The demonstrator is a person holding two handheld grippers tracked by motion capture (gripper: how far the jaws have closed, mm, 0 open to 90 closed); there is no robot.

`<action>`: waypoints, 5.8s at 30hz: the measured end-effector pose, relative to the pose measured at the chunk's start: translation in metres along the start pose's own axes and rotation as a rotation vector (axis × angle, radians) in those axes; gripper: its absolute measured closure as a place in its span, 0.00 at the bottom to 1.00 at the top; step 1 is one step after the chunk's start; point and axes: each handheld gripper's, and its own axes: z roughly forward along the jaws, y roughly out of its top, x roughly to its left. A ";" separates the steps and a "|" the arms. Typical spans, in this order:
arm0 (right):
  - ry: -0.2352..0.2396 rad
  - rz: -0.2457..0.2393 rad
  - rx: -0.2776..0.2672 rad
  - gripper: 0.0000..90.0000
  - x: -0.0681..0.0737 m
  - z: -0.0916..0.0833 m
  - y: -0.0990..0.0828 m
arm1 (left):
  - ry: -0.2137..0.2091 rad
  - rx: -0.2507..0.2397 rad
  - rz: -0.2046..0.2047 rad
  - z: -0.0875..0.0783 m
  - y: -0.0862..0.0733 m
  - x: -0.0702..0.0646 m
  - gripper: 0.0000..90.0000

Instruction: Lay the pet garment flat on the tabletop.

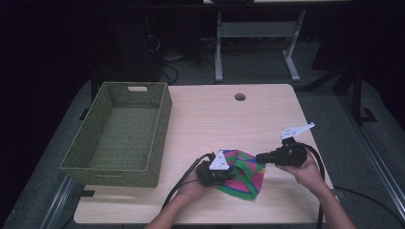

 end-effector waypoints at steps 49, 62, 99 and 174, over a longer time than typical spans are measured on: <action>-0.002 -0.146 0.107 0.93 0.055 0.013 0.004 | 0.019 -0.095 -0.091 -0.109 0.008 -0.013 0.93; 0.015 -0.122 0.098 0.92 0.040 0.012 0.009 | 0.011 -0.073 -0.177 -0.095 0.011 0.004 0.92; -0.147 0.042 0.119 0.89 -0.014 0.024 0.009 | 0.044 -0.105 -0.385 -0.041 0.001 0.041 0.78; -0.166 0.111 0.036 0.46 -0.013 -0.005 -0.036 | 0.077 -0.056 -0.398 -0.071 -0.025 0.026 0.34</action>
